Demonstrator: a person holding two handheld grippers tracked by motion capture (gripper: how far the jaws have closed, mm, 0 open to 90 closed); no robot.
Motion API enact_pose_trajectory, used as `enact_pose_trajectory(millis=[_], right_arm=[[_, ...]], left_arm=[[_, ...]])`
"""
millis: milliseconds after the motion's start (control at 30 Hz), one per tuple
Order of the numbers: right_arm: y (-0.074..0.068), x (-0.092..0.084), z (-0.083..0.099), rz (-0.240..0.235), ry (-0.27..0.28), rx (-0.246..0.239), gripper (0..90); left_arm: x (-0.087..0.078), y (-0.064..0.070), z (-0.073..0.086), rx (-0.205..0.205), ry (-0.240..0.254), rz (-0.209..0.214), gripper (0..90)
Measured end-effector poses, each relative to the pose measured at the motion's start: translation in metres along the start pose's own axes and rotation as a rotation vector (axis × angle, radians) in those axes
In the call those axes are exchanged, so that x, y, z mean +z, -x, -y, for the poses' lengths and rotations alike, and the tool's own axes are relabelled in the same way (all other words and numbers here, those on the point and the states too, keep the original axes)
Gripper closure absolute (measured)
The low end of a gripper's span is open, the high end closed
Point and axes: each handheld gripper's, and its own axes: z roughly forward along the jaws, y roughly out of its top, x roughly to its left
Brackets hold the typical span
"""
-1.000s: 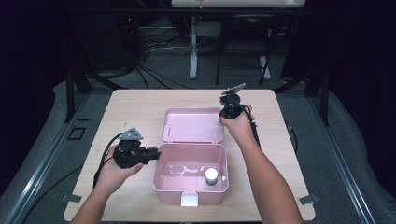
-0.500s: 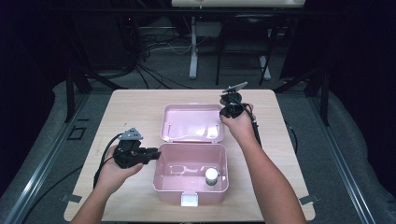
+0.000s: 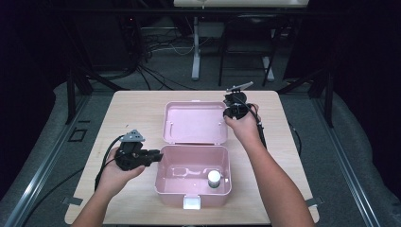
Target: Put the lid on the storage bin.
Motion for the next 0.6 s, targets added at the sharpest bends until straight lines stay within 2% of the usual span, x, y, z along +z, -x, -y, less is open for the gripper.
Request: enact_pose_trajectory(millis=[600], right_arm=[[-0.003, -0.021, 0.003, -0.013, 0.061, -0.015, 85.3]], left_arm=[[0.0, 0.0, 0.0, 0.002, 0.001, -0.004, 75.2]])
